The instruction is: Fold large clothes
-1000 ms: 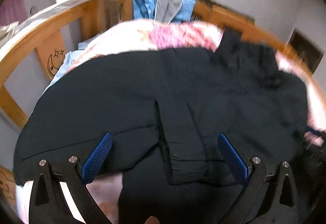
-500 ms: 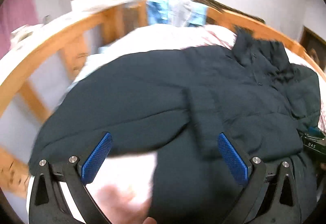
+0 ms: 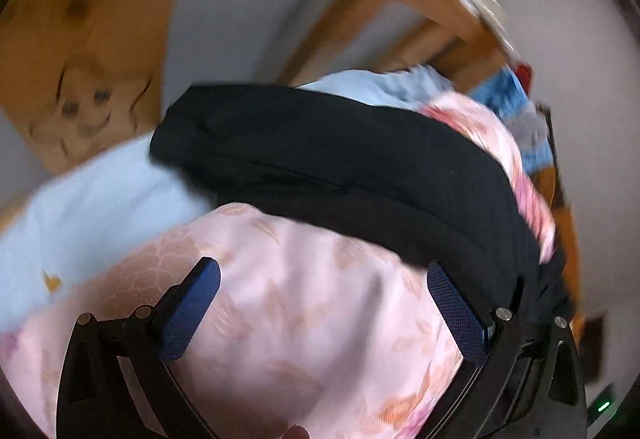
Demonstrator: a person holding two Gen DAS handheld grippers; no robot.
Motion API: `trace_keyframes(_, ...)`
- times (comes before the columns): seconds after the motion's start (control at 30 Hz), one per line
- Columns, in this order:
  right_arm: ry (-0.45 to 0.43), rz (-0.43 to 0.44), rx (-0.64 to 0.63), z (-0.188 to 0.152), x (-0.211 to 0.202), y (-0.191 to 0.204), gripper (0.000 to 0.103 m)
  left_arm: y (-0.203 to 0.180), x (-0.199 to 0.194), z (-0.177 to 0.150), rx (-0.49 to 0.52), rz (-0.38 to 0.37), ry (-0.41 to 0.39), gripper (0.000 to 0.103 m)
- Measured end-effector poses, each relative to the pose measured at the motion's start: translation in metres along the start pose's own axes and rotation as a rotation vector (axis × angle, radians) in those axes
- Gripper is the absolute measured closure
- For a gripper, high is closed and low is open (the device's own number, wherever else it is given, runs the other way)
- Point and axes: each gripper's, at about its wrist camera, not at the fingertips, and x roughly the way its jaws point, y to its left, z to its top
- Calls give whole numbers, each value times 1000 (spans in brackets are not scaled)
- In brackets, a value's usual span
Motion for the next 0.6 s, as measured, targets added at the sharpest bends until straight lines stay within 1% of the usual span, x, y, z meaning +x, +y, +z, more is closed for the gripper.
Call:
trace_keyframes(0.1,40,40,-49,17,24,41,10,14,8,8,-126,-39,-15,1)
trace_keyframes(0.17,42,65,-49,28,39,58,10,24,12,18,-202,-73,-21,1)
trace_keyframes(0.2,42,71,-51,33,46,67,10,26,16,21,-233,-76,-16,3)
trace_keyframes(0.23,35,61,-60,35,50,74,10,27,20,25,-255,-74,-13,3)
trace_keyframes(0.27,24,32,-69,39,57,83,10,33,22,27,-267,-74,-13,3)
trace_keyframes(0.33,15,-28,-35,44,77,82,10,36,28,27,-299,-67,-12,10)
trace_keyframes(0.4,17,-58,46,39,90,75,10,39,33,28,-303,-73,5,42)
trace_keyframes(0.43,32,-58,84,33,97,69,10,39,36,28,-296,-75,14,48)
trace_keyframes(0.5,84,-43,119,22,116,61,10,43,37,33,-285,-85,7,64)
trace_keyframes(0.53,85,-36,123,19,119,59,10,43,37,33,-277,-94,1,68)
trace_keyframes(0.6,81,-32,114,15,122,60,9,39,36,33,-257,-95,-19,85)
